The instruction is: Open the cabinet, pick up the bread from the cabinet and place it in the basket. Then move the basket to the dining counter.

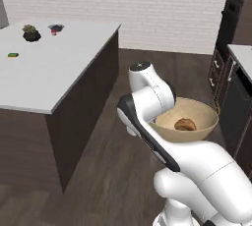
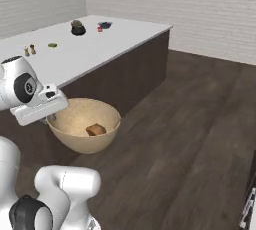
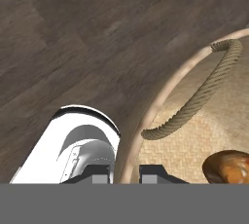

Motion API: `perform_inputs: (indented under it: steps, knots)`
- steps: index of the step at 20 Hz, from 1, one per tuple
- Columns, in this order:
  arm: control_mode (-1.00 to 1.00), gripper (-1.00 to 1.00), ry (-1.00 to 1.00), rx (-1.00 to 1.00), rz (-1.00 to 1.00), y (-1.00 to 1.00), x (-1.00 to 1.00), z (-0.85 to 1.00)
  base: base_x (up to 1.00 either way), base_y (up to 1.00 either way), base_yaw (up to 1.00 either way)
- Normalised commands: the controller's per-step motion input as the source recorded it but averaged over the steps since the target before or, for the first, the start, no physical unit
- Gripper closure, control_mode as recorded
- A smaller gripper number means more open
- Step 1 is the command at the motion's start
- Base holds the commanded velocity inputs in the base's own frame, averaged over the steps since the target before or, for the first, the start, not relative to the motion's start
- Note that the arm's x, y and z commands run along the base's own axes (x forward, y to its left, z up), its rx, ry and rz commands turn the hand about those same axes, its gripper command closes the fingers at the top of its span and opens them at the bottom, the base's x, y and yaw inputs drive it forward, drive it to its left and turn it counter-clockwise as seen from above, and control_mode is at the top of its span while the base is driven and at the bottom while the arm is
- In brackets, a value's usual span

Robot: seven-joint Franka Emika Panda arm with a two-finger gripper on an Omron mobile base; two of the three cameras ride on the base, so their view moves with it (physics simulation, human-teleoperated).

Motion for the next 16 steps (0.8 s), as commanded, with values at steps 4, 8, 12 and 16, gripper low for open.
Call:
perform_inputs:
  steps: [4,8,12,16]
  knots:
    - [1.0,1.0,0.0,0.0,0.0,0.0,0.0,0.0,0.32,0.57,0.57]
    - [1.0,1.0,0.0,0.0,0.0,0.0,0.0,0.0,0.7,0.44,0.64]
    - [1.0,1.0,0.0,0.0,0.0,0.0,0.0,0.0,0.79,0.06,0.62]
    - [1.0,1.0,0.0,0.0,0.0,0.0,0.0,0.0,0.59,-0.14,0.64]
